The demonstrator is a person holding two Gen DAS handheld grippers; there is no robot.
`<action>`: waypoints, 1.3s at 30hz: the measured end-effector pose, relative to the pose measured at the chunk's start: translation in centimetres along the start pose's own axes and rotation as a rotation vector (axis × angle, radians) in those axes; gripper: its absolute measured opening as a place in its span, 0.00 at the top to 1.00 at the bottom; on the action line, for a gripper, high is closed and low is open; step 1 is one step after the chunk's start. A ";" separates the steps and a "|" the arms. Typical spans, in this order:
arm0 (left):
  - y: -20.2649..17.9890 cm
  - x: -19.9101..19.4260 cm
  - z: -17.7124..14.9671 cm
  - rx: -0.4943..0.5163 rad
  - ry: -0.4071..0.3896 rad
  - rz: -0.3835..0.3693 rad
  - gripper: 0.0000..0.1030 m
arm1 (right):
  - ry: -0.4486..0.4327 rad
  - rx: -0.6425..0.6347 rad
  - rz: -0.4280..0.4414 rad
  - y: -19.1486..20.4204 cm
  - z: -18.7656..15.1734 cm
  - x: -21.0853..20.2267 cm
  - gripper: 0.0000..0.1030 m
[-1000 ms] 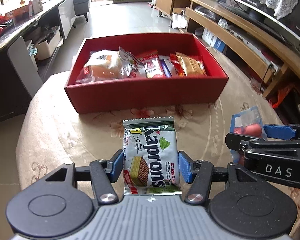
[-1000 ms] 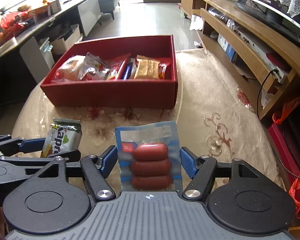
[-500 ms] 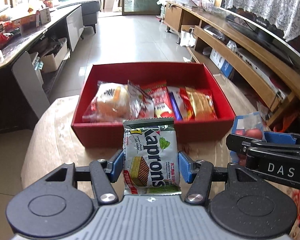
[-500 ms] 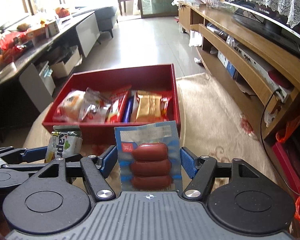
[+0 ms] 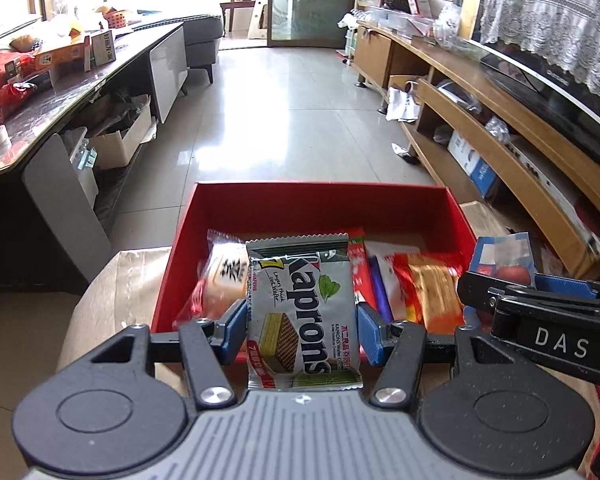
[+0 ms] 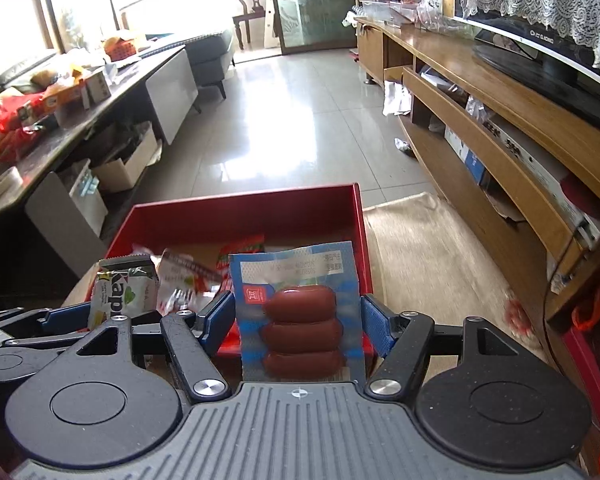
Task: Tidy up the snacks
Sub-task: 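Lower both snacks into the red box and open both tools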
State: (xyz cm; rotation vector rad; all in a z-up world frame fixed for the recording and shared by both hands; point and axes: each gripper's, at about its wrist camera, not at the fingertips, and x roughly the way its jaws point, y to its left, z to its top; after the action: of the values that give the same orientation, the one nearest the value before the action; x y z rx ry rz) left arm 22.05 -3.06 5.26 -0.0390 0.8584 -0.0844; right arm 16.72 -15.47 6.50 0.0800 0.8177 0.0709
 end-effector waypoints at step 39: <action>-1.3 5.5 1.3 0.049 0.027 0.069 0.48 | -0.015 0.017 -0.007 -0.6 1.0 6.3 0.21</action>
State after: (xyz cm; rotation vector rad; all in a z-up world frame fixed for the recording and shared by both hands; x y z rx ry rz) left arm 26.53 -4.86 2.00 0.0377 0.8840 -0.0413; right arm 21.72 -15.54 2.58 0.0938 0.8032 0.0571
